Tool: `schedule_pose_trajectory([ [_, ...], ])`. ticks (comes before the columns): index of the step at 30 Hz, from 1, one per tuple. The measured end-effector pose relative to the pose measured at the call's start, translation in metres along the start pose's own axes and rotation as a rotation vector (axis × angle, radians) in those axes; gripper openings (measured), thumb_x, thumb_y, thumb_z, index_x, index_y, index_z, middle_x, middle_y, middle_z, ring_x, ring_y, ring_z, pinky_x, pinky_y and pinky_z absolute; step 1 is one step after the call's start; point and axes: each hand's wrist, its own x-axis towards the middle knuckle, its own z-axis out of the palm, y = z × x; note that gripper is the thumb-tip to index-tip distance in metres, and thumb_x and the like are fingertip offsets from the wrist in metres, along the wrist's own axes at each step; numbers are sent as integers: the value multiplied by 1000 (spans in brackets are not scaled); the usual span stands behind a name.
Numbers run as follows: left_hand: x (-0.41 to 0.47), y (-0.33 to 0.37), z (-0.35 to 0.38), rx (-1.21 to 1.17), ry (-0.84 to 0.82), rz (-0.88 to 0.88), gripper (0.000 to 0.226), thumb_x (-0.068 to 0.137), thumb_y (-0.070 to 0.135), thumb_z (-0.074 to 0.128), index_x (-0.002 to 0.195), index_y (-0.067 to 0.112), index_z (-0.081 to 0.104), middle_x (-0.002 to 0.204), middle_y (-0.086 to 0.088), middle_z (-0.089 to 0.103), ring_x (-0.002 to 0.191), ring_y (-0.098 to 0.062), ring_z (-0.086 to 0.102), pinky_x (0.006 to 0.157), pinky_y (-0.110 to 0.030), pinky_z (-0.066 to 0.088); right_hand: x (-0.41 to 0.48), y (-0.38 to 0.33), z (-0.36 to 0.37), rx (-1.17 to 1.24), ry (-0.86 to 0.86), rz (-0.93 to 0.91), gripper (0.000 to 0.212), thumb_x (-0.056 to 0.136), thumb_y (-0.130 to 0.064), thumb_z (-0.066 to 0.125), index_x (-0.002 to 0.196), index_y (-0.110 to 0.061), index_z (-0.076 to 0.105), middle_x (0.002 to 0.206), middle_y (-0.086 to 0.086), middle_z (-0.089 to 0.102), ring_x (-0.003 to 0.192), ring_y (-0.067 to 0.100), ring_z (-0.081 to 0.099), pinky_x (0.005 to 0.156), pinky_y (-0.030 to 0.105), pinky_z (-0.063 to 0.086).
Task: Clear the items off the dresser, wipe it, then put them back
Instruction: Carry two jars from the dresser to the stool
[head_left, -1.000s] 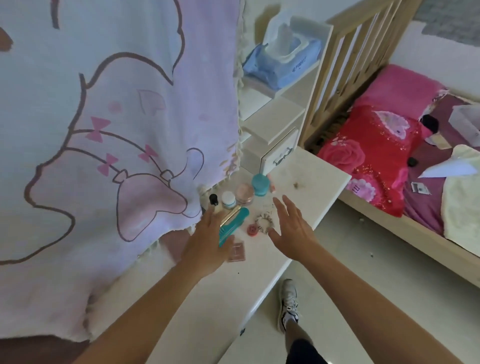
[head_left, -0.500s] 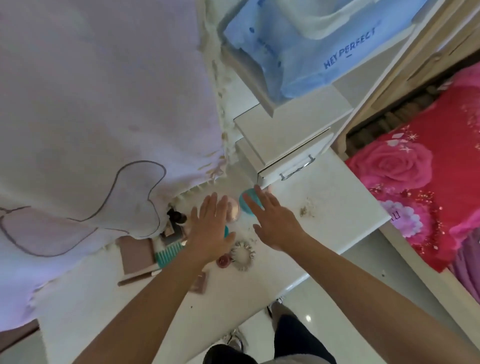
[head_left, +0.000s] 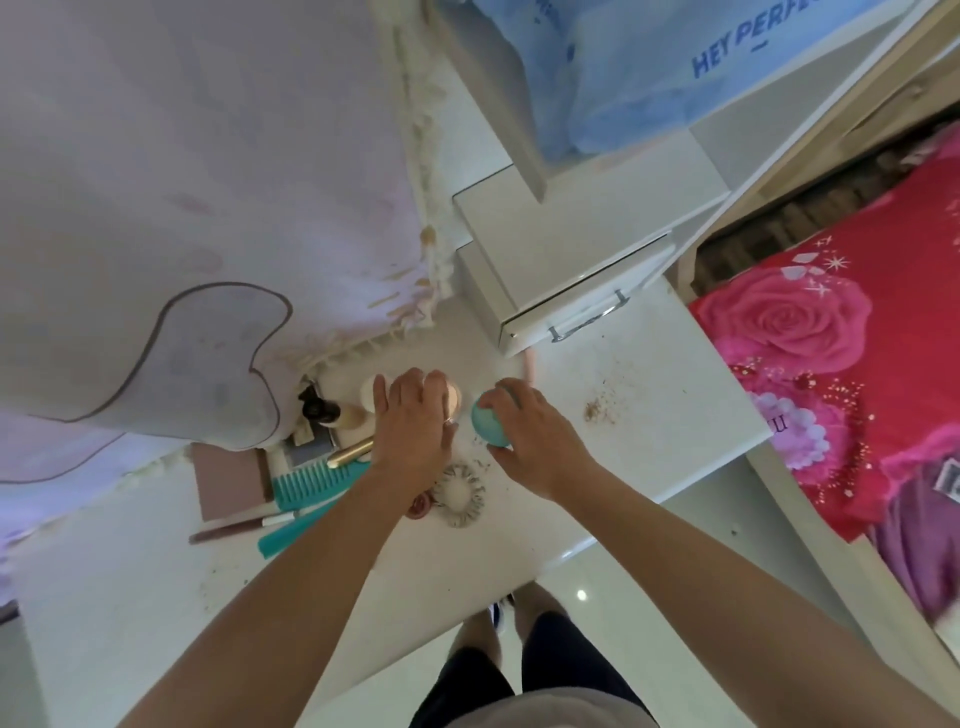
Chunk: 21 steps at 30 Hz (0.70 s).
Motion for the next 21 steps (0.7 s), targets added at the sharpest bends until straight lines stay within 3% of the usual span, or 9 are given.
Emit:
schedule_pose_trajectory([
  [3,-7,0,-17,-165,72,-12,49,79,28,71,120,14,46,116,-8,52,108,-31,51,106,-49,31,-6,-3,-14,16,55,10,57,74,-17,72,125,-21,48,131,5,45,108,28,50,74,33,52],
  [6,-26,-4,-47,-357,222,-22,46,76,28,73,112,11,50,107,-6,53,96,-29,52,90,-46,43,-12,-9,-33,50,129,-11,59,67,-26,75,120,-27,48,123,1,47,107,24,49,68,30,50],
  [10,-64,-19,-82,-481,400,-90,52,78,26,75,121,11,49,119,-8,52,106,-29,50,88,-44,49,-2,-36,-49,126,230,-109,61,65,-32,76,119,-31,46,120,-5,46,107,19,49,66,30,53],
  [12,-88,-31,-95,-530,511,-183,57,76,24,78,123,16,47,123,-5,48,104,-22,50,88,-31,51,10,-60,-48,190,260,-178,62,65,-30,78,119,-31,46,120,-6,47,106,18,49,71,31,53],
  [14,-118,-46,-105,-522,603,-295,60,75,23,79,124,19,45,124,-3,47,103,-13,46,87,-10,43,21,-92,-42,234,280,-256,63,64,-29,80,118,-29,47,120,-6,47,105,18,50,71,30,53],
  [15,-135,-55,-109,-511,634,-349,61,75,23,79,126,18,46,124,-3,48,104,-12,46,85,-9,42,25,-110,-38,243,282,-299,63,64,-29,79,118,-28,47,119,-6,47,104,17,50,71,28,52],
  [18,-195,-82,-121,-457,705,-486,65,73,19,80,129,12,48,127,-6,50,112,-21,48,87,-23,44,28,-169,-25,267,256,-454,60,63,-26,78,116,-26,50,117,-6,48,104,16,50,75,25,50],
  [21,-265,-108,-129,-379,796,-615,66,72,18,82,130,6,51,129,-11,50,116,-25,46,92,-19,37,17,-234,-10,271,216,-620,55,65,-27,76,116,-22,55,117,-2,50,104,20,53,81,32,52],
])
